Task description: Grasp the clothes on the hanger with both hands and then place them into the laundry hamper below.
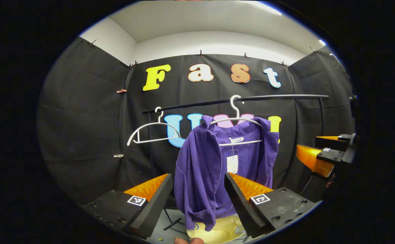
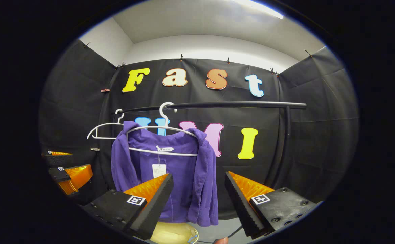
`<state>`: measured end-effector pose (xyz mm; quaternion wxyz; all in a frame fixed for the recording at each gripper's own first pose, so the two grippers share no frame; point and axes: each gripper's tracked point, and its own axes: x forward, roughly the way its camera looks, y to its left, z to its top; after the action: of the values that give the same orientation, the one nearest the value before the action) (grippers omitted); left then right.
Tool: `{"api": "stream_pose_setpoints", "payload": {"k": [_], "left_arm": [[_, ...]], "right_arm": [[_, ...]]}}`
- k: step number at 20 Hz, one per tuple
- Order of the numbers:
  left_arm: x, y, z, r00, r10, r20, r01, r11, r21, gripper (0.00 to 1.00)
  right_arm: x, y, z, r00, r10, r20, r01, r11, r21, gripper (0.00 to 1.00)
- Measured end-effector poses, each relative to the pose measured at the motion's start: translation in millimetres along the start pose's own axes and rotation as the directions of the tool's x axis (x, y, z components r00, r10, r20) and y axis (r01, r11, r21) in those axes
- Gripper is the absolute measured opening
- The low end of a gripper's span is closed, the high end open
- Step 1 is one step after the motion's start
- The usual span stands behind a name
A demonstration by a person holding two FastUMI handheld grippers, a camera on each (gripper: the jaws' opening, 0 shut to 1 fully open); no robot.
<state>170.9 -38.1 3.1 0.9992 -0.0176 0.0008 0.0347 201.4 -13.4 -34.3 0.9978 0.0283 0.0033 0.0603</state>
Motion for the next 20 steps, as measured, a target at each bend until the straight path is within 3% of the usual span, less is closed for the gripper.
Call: {"api": "stream_pose_setpoints", "payload": {"k": [10,16,19,20], "left_arm": [[105,-45,-5,1.000,0.002,0.028,-0.002,1.000,-0.010,0.96],[147,-36,8,0.994,0.080,0.073,-0.078,0.997,-0.030,0.98],[176,-32,10,0.994,0.087,0.070,-0.085,0.996,-0.023,0.92],[183,-28,12,0.993,0.100,0.069,-0.098,0.995,-0.024,0.84]], "right_arm": [[113,-24,-46,1.000,0.003,-0.026,-0.002,0.998,0.057,0.97],[159,-26,-53,1.000,0.003,0.002,-0.003,0.996,0.092,0.97],[179,-16,-61,1.000,0.027,-0.005,-0.026,0.995,0.100,0.97],[187,-15,-63,1.000,0.029,-0.008,-0.028,0.994,0.105,0.95]]}}
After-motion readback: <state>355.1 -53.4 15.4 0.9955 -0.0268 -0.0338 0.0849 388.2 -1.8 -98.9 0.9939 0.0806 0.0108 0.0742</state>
